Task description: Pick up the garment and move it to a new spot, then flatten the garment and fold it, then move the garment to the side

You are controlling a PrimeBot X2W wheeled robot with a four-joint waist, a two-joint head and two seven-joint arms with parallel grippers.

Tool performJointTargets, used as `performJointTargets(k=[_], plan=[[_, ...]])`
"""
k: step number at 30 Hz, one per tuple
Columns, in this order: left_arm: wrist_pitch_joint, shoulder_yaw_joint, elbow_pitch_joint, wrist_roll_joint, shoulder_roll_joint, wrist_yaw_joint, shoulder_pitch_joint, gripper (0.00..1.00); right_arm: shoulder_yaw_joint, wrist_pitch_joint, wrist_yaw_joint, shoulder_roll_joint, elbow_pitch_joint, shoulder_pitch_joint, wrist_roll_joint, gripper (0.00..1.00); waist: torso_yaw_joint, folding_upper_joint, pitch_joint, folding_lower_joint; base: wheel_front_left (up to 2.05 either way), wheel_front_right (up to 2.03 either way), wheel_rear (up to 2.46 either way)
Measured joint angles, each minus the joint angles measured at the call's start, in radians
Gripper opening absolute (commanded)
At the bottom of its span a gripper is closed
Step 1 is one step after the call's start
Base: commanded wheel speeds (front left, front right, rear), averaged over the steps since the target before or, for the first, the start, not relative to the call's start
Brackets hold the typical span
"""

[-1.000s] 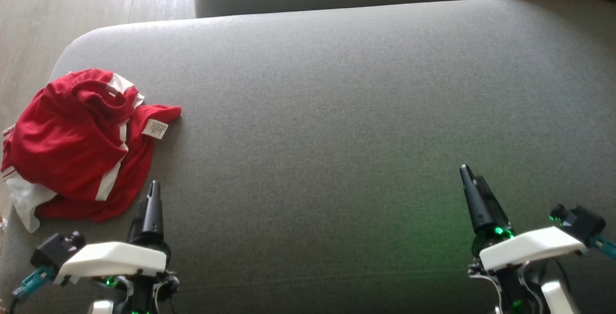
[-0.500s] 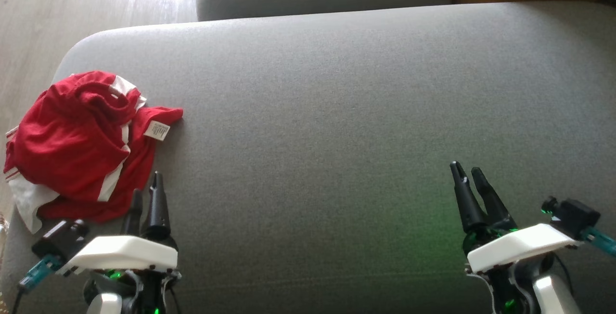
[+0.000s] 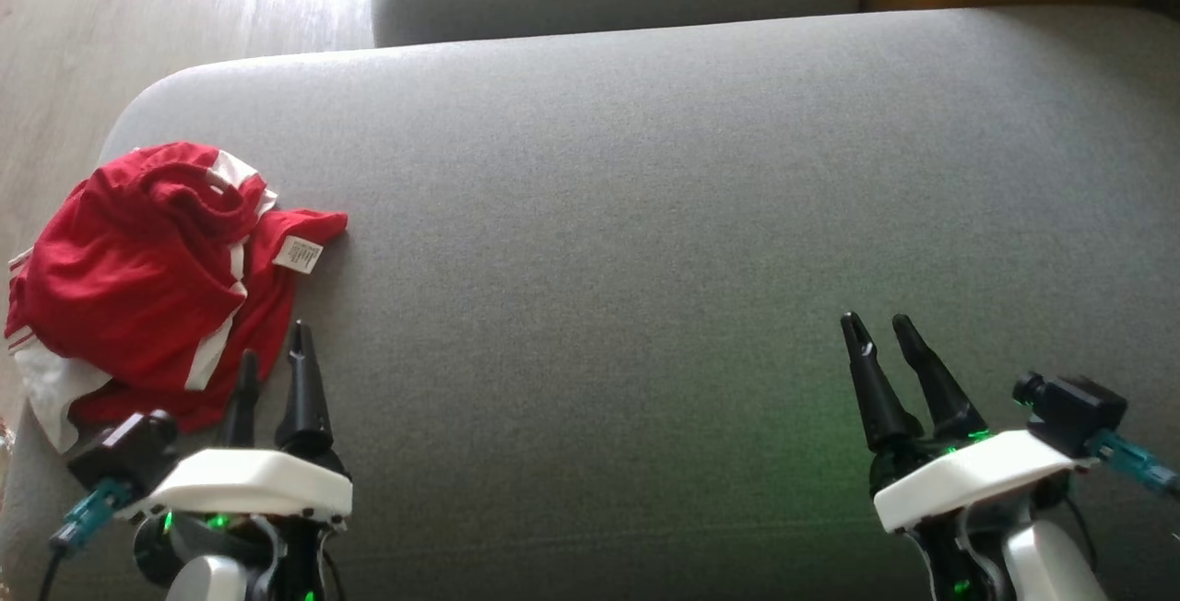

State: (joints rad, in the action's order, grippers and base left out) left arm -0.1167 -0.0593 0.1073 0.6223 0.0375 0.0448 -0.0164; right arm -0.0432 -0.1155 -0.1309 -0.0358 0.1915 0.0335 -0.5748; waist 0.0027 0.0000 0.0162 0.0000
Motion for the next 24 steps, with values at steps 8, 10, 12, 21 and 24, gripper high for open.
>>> performJointTargets(k=[8, 10, 12, 21, 24], plan=[[-0.022, -0.025, -0.012, -0.106, 0.003, 0.019, -0.001, 1.0, -0.016, -0.021, 0.0, -0.001, -0.015, 0.0, 0.102, 1.0, 0.002, 0.0, 0.0, 0.0, 0.0, 0.0, 0.0], [-0.027, -0.026, -0.018, -0.132, 0.005, 0.027, -0.001, 1.0, -0.022, -0.026, 0.0, -0.001, -0.02, 0.0, 0.128, 1.0, 0.002, 0.0, 0.0, 0.0, 0.0, 0.0, 0.0], [-0.033, -0.027, -0.024, -0.158, 0.007, 0.027, -0.001, 1.0, -0.027, -0.032, 0.0, -0.001, -0.024, 0.0, 0.153, 1.0, 0.003, 0.0, 0.0, 0.0001, 0.0, 0.0, 0.0], [-0.062, -0.044, -0.052, -0.277, 0.013, 0.046, -0.001, 1.0, -0.041, -0.062, 0.0, -0.001, -0.042, 0.001, 0.27, 1.0, 0.006, 0.0, 0.003, 0.0001, 0.0, 0.0, 0.0], [-0.07, -0.059, -0.06, -0.317, 0.015, 0.054, -0.002, 1.0, -0.047, -0.07, 0.0, -0.001, -0.048, 0.001, 0.312, 1.0, 0.007, 0.0, 0.004, 0.0001, 0.0, 0.0, 0.0]])
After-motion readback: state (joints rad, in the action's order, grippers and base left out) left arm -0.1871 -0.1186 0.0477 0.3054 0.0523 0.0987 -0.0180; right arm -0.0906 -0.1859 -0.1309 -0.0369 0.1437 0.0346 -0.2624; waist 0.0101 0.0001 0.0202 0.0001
